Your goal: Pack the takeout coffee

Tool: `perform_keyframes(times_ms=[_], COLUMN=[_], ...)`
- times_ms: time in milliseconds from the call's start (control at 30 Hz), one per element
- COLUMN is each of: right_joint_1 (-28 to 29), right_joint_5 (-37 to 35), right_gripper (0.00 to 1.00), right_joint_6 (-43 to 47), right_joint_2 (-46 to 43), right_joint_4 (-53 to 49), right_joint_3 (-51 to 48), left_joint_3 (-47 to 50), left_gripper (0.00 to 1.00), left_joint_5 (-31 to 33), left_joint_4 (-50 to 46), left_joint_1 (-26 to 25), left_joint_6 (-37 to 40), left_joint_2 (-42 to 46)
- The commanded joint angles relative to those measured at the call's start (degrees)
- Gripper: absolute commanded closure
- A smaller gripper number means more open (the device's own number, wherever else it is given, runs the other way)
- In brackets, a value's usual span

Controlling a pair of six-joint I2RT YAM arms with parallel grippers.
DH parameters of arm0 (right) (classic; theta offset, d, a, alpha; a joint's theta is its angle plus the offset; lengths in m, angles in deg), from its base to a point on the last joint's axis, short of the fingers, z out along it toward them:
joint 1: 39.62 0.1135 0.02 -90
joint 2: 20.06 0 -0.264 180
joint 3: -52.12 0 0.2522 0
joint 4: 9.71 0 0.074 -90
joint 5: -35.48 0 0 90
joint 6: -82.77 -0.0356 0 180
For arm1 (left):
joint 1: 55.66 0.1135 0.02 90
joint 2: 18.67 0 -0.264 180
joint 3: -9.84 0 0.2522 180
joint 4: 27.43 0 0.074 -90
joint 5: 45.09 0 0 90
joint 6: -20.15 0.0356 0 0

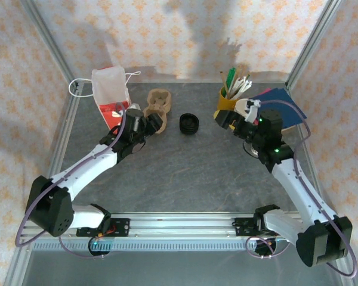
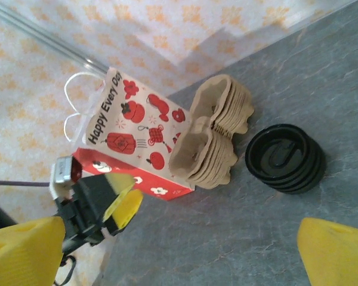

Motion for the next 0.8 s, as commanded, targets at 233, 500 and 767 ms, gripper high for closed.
perform_keyframes(times_ms=[233, 500, 767], right_joint_1=[0.72, 0.71, 0.75], right_joint_5=[2.76, 2.05, 1.06], right_gripper=[0.02, 0.02, 0.02], right_joint_6=[6.29, 9.87, 11.7], right_joint_2=[6.87, 9.52, 10.91], right_joint_4=[-0.09, -3.31, -5.49], right_joint_3=[7.31, 9.6, 10.56], left_joint_3=[-2.61, -4.0, -5.29], left_gripper=[0.39, 0.49, 0.54], left_joint_5=[9.99, 11.36, 10.82], left_joint_4=[2.23, 3.06, 2.98], left_joint_1=[-0.23, 1.12, 3.26], left_joint_6=[-9.46, -11.37, -11.89], left_joint_2=[-8.75, -12.38, -14.41])
